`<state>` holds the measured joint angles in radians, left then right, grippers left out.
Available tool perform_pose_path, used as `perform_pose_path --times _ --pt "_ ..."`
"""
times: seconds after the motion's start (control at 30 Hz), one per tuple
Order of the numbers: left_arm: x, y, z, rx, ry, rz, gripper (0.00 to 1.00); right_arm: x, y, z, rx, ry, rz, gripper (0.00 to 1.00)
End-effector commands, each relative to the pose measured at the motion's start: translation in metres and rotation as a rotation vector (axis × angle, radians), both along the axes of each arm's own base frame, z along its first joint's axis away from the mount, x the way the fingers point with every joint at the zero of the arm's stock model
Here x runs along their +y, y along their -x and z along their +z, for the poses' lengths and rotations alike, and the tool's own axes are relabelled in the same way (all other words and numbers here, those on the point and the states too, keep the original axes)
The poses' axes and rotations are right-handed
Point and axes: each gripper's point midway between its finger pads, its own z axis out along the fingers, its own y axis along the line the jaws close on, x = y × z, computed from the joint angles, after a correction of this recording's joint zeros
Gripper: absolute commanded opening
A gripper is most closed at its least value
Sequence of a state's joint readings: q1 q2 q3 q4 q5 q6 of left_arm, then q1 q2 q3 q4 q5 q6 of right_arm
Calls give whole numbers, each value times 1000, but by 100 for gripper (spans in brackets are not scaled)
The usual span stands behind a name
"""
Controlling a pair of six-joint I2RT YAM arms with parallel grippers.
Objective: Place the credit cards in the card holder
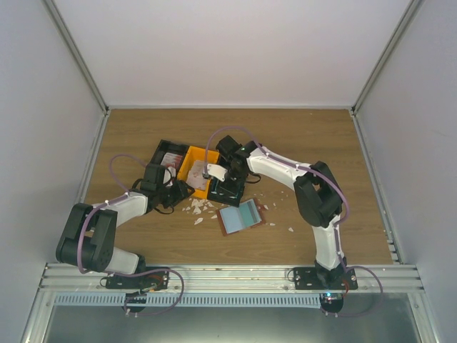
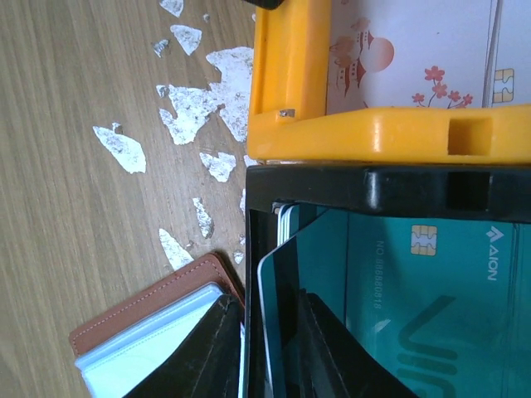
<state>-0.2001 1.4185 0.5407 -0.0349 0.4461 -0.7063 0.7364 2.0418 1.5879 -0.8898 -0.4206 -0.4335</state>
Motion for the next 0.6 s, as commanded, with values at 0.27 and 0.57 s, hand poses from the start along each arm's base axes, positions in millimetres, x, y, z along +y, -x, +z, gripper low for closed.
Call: perform_pose_path --times 0.27,0.57 --pt "1 -18 13 -76 -12 7 51 -5 2 15 -9 -20 -13 12" --pt "0 -18 14 -79 -9 3 51 -6 -5 31 -52 -47 -31 1"
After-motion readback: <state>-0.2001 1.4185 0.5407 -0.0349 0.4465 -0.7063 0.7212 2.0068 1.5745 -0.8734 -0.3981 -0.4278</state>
